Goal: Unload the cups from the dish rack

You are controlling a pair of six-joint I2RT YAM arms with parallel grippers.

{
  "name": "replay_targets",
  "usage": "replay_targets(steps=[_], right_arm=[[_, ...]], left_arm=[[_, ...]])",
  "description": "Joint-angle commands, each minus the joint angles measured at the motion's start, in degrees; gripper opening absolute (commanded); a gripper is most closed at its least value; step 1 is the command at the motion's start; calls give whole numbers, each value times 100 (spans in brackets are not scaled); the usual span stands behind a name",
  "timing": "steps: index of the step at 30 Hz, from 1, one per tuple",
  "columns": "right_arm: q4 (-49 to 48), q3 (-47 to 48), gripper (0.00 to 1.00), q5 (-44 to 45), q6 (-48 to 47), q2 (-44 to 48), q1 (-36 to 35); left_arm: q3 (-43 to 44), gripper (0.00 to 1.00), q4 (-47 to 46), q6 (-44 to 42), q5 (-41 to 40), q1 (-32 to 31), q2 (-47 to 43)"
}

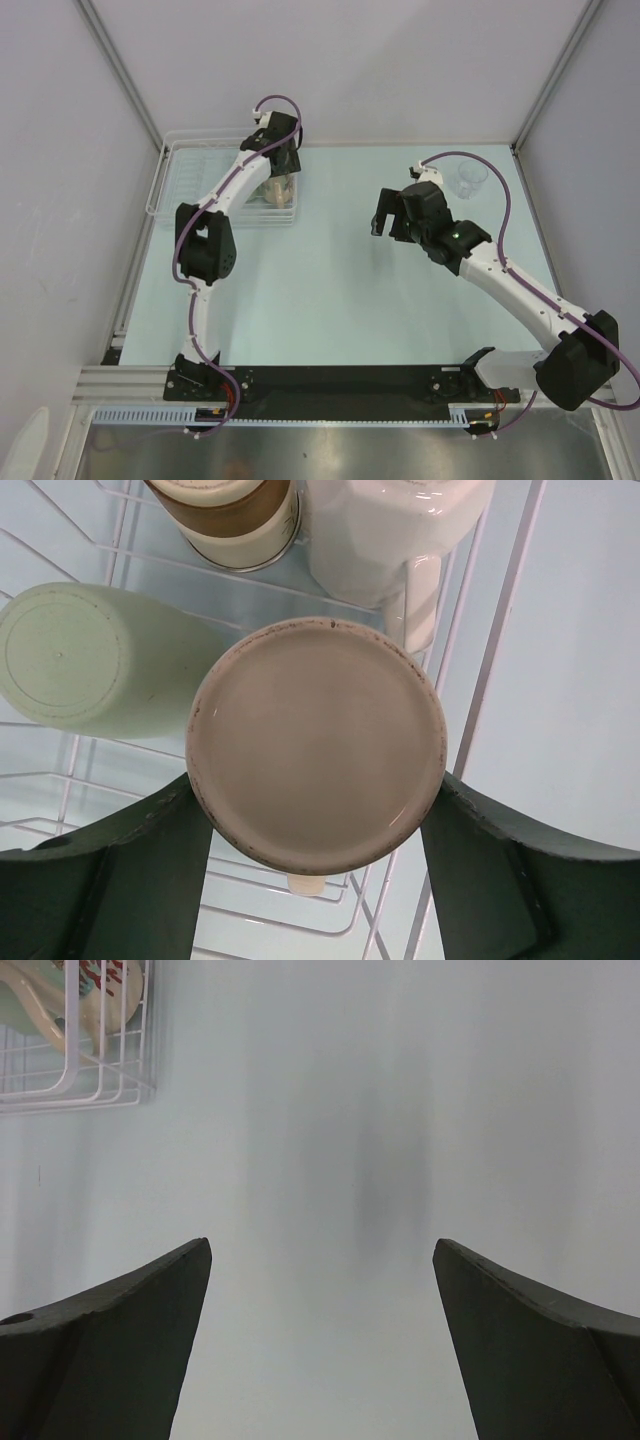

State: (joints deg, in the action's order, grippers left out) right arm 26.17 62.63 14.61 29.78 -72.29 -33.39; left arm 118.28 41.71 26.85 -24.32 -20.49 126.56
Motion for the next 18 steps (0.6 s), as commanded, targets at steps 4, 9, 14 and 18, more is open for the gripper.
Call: replay_targets(steps=[4,9,14,18], right_arm=[[-236,-23,100,-108,-60,171,34],[-288,-5,100,-143,-60,189,34],[-306,-5,100,-187,-34,207,34],[-315,-32,100,-187,-7,233,25]], left_arm=[[344,0,152,-119,-144,-25,-738],[600,0,258,-180,-179,-25,-808],[811,0,355,-207,-170,-25,-870],[863,0,364,-215,-161,-25,-914]])
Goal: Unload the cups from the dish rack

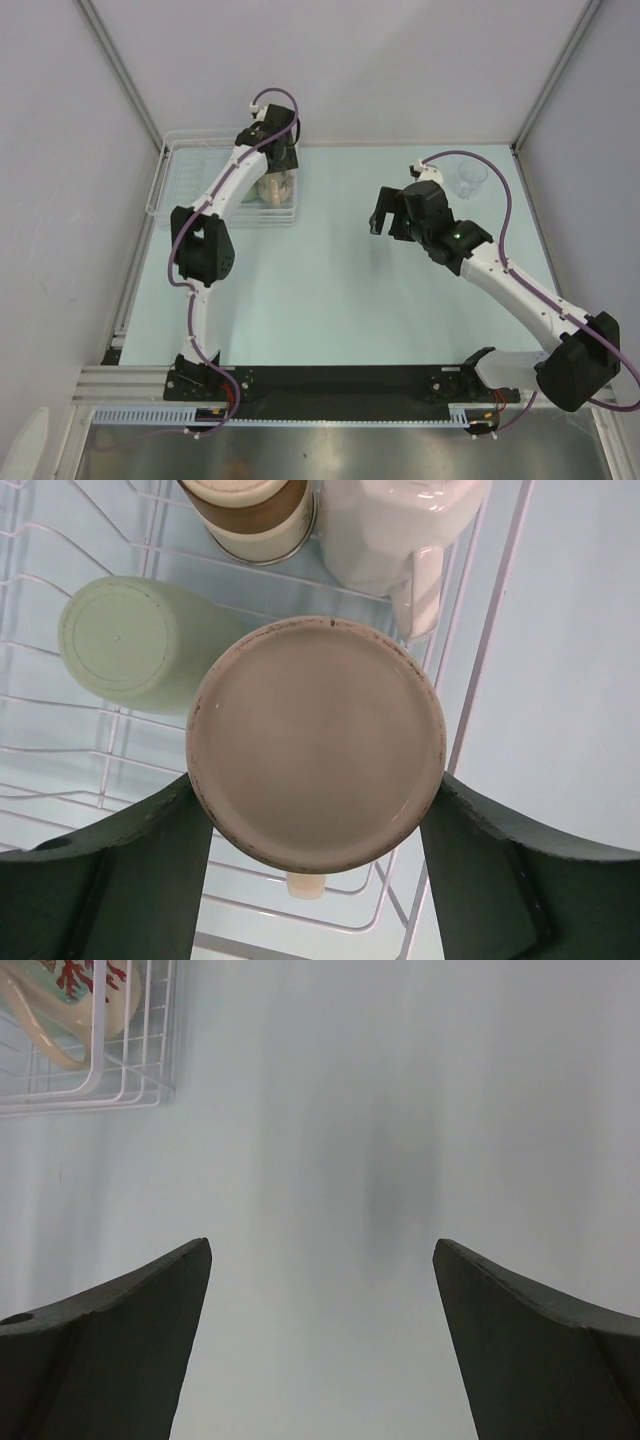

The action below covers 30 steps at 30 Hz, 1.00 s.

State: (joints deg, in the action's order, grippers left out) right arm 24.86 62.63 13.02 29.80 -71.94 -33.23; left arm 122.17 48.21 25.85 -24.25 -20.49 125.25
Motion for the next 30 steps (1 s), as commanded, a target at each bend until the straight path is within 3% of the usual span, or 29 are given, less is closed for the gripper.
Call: replay_targets(steps=[1,21,30], right_arm=[[-183,-32,100,-18,-1,207,10],[-219,-102,100,-80,17,242,19],[-526,222,100,-695,272,-39,274]], left_arm=[[492,0,-277,-97,-159,-25,-783],[422,0,-593,517,867,45,-1679],[-659,0,-1269,896,1493,150,-2760]])
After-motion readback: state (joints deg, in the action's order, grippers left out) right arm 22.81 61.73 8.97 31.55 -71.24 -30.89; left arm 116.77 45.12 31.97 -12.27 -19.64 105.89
